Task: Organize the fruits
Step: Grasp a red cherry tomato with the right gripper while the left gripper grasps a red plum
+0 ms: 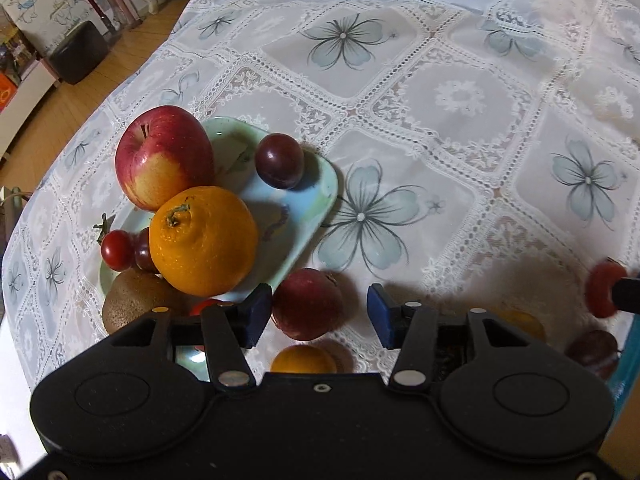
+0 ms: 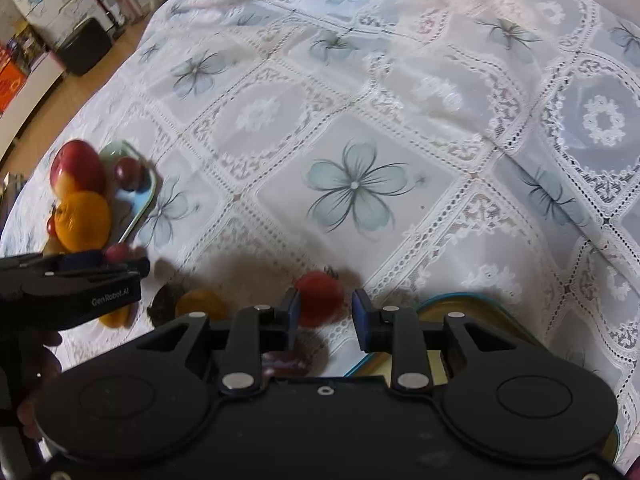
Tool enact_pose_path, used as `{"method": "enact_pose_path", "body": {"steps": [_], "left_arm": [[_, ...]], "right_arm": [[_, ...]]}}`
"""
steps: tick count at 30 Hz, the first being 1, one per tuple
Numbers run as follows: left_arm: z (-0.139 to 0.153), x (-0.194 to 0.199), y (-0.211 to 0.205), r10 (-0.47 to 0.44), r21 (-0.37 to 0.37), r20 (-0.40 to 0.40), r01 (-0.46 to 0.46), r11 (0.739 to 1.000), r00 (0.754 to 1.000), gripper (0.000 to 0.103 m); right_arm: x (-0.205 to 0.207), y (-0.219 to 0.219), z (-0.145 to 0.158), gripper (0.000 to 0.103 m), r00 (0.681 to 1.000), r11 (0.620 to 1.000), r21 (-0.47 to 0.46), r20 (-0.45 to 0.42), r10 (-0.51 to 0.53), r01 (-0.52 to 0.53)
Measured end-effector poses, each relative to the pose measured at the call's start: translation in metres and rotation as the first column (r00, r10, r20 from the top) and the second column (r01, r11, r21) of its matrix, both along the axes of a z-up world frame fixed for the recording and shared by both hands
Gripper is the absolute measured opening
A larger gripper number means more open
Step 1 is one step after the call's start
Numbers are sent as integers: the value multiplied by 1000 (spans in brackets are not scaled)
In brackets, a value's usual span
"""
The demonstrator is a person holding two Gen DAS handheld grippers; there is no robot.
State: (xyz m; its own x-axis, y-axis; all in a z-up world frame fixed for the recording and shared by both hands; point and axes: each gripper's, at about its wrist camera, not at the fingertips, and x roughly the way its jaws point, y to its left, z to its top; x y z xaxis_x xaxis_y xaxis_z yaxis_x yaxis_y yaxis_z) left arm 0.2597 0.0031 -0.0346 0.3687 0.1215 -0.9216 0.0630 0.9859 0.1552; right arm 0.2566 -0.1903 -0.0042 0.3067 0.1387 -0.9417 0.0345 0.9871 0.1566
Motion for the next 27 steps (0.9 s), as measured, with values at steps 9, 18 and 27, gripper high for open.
{"method": "enact_pose_path", "body": {"steps": [9, 18, 27], "left_arm": [[-2, 5, 12, 48, -44, 12, -48, 998, 999, 49], [-6, 5, 6, 10, -29, 22, -10, 1000, 1000, 48], [44, -37, 5, 29, -219, 76, -12, 976, 997, 48]], "right_arm": [[6, 9, -19, 38, 999, 998, 62, -48, -11, 14], [2, 14, -21, 30, 999, 999, 22, -19, -30, 30], [-3, -6, -4, 30, 995, 994, 57, 23, -93, 92]]}}
